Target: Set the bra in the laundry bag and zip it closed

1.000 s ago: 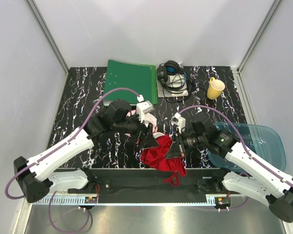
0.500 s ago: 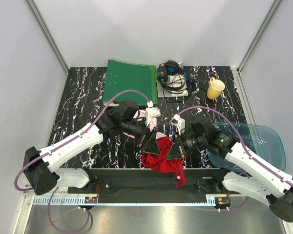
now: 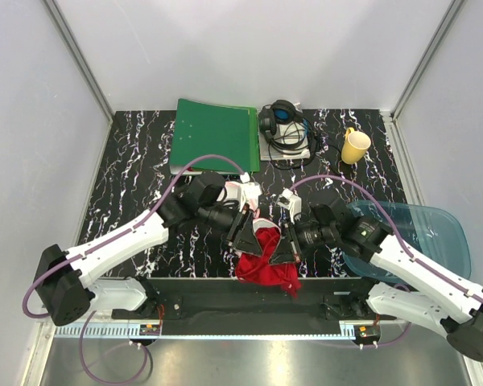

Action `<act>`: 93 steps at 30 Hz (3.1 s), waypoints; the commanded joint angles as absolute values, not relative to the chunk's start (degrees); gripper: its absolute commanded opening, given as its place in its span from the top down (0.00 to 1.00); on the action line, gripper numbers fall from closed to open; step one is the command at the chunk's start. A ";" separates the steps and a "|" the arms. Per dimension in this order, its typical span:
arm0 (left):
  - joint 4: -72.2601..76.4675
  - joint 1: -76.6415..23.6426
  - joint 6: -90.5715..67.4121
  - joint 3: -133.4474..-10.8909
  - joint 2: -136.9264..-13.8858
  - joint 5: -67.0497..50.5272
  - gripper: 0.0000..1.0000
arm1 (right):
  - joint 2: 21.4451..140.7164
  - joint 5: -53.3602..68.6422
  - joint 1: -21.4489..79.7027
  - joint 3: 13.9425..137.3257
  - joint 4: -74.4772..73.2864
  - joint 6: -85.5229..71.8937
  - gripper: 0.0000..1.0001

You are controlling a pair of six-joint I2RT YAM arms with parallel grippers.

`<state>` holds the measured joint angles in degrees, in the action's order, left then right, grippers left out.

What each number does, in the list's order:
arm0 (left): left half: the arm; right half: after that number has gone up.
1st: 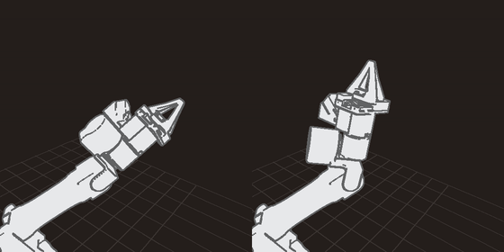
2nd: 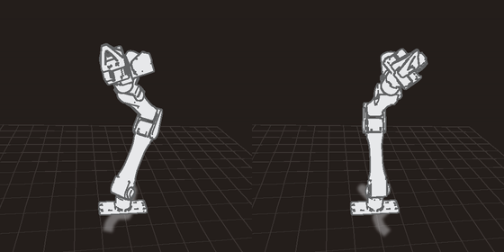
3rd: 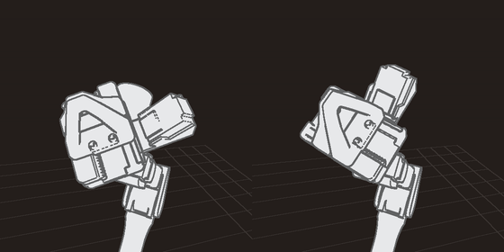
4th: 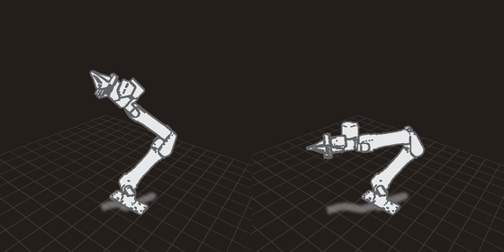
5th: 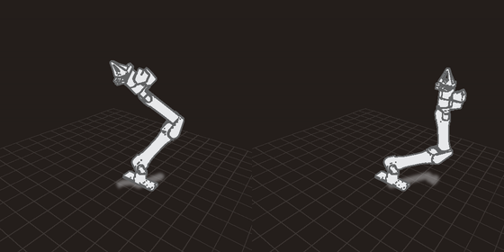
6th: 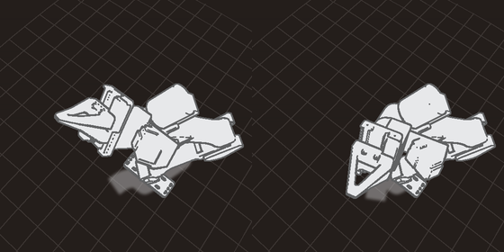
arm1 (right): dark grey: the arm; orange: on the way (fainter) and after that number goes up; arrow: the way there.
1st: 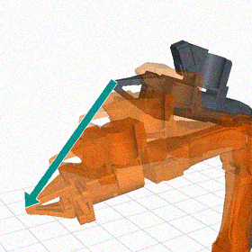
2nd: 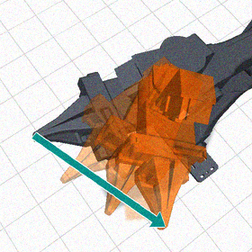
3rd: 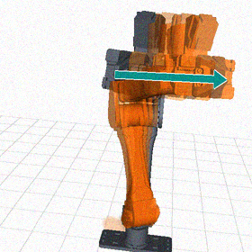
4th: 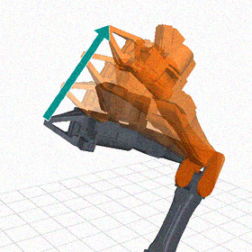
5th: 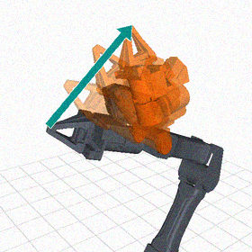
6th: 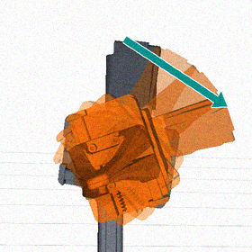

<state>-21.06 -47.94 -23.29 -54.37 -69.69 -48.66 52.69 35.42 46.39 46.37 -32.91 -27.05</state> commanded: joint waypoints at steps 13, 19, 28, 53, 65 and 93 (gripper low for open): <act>-23.90 -44.04 -18.55 -55.02 -62.32 -47.39 1.00 | 45.54 22.86 49.22 44.92 -33.84 -30.40 0.19; -29.35 -43.51 -17.14 -57.21 -56.96 -39.93 1.00 | 35.43 19.69 49.22 44.29 -36.38 -33.92 0.00; -37.53 -43.42 -18.81 -66.69 -55.81 -20.59 1.00 | 37.79 28.82 49.22 47.37 -35.60 -39.55 0.00; -37.44 -37.71 -22.85 -76.29 -57.48 -32.07 1.00 | 33.05 15.38 49.22 44.66 -29.54 -27.87 0.01; -37.18 -35.42 -27.42 -79.98 -55.81 -40.86 1.00 | 33.58 14.77 49.22 31.83 -2.47 -13.80 0.01; -31.64 -31.91 -34.72 -82.36 -56.95 -47.46 1.00 | 34.72 25.23 49.22 21.71 16.87 -25.13 0.16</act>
